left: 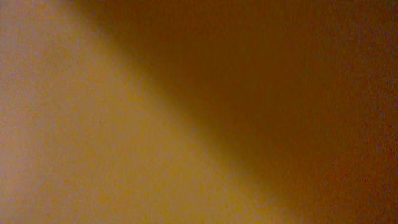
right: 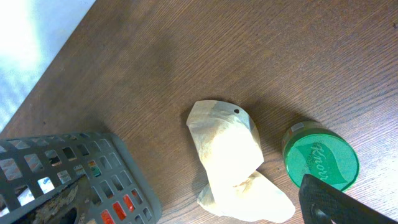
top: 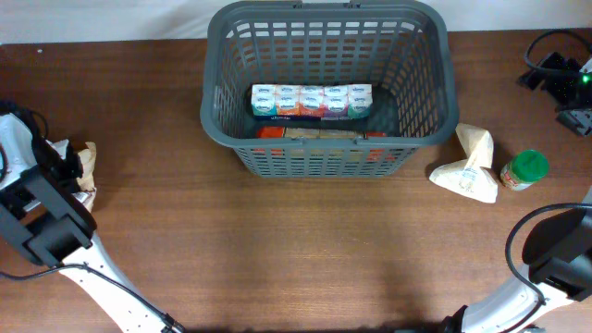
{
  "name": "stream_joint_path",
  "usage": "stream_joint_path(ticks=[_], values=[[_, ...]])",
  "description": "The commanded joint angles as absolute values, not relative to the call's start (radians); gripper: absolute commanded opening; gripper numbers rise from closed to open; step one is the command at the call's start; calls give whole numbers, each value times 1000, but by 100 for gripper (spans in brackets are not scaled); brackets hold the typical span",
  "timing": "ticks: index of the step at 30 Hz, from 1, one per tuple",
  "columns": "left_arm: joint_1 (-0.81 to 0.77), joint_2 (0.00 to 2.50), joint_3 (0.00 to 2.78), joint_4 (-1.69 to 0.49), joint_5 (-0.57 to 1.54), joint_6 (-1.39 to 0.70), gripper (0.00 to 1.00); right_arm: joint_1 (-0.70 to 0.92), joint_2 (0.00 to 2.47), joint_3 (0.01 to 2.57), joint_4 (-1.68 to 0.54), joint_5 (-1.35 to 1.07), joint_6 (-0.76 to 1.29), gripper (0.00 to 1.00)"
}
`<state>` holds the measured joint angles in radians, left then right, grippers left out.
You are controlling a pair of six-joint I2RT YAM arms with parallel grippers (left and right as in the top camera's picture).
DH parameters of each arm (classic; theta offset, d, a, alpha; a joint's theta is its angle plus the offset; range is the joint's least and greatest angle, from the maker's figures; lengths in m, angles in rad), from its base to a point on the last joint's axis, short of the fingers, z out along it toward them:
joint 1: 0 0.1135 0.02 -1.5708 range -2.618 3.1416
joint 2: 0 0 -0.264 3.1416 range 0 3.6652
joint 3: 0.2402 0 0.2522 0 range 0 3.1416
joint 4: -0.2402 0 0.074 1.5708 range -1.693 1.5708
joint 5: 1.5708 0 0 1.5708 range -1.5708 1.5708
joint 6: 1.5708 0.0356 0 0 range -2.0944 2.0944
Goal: Pack container
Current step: 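Move the left gripper to the brown paper snack bag and grasp it, then lift the snack bag and drop it into the basket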
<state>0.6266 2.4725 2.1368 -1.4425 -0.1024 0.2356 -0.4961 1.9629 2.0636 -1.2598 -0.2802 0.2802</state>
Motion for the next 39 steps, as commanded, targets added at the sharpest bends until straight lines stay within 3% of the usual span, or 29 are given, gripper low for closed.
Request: stream_joint_path(ticks=[1, 4, 10, 15, 18, 24, 32, 39], values=[[624, 2521, 2076, -1434, -142, 152, 2, -496, 1950, 2072, -1260, -276, 278, 99], [603, 2518, 2134, -1485, -75, 147, 2, -496, 1950, 2072, -1260, -276, 278, 99], [541, 2511, 2553, -1647, 218, 206, 1, -496, 1950, 2072, -1260, -276, 278, 99], [480, 2481, 2914, -1671, 221, 208, 1, -496, 1950, 2072, -1260, -276, 278, 99], [385, 2445, 3144, -1670, 221, 339, 2, -496, 1950, 2072, -1260, -276, 278, 99], [97, 2279, 3138, -1523, 114, 464, 2, -496, 1950, 2072, -1260, -276, 278, 99], [-397, 2271, 3108, -1402, 99, 1026, 2, -496, 1950, 2072, -1260, -276, 278, 99], [-563, 2427, 2889, -1384, 105, 1038, 2, -496, 1950, 2072, -1260, -276, 278, 99]])
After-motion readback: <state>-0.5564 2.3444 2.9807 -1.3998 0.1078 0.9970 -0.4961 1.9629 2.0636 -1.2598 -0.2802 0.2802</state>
